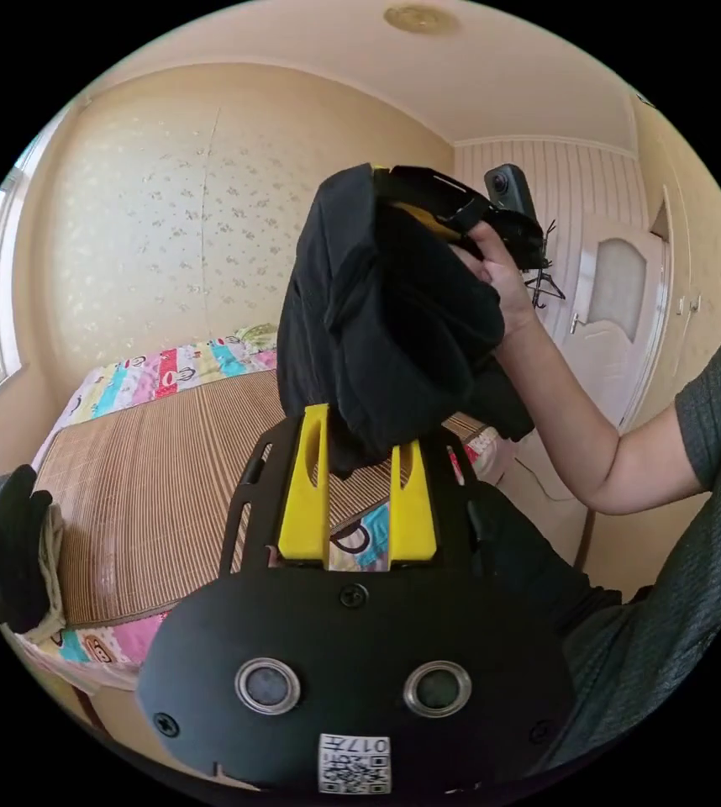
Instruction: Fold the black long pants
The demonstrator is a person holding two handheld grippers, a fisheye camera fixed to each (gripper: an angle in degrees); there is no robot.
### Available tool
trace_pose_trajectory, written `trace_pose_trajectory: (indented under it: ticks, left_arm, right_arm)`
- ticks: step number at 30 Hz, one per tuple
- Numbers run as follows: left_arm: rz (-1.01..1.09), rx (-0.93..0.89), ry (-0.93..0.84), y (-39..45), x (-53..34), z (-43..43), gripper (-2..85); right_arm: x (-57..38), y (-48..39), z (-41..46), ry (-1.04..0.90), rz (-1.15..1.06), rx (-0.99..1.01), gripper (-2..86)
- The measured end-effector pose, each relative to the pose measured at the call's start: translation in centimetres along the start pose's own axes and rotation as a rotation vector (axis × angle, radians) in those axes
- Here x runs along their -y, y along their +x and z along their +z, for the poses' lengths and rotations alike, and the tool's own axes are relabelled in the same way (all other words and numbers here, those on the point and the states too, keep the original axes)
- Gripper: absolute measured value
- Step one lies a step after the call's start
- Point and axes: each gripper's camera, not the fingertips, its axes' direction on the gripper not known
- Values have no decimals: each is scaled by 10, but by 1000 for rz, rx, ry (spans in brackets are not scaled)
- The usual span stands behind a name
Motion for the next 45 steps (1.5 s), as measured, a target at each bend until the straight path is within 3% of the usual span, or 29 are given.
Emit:
trace_pose_trajectory:
  ticks: [9,14,20,28,32,37,40,45]
  left_arm:
    - [-209,-350,135,-42,10,-9,46]
    - [-186,-361,147,-35,24,-2,44]
    - [-91,-419,120,-22,44,1,46]
    - [-29,-368,74,21,46,7,47]
    - [-24,-339,58,31,42,-8,47]
    - [21,-331,70,22,46,-55,47]
    - [76,-336,-13,20,59,-78,47]
    - [99,-1,-108,40,95,-124,40]
  right_arm:
    - [-31,21,-31,-21,114,-29,47]
    - [-82,36,-79,86,208,57,76]
    - [-157,3,-113,97,284,-47,109]
    - [-186,-52,-38,149,374,-152,152]
    - [-156,-44,-13,90,372,-245,60]
    - [-94,-46,-29,108,306,-421,31]
    - [-45,-63,-39,164,224,-485,24]
    - [38,-121,-40,223,67,-563,20]
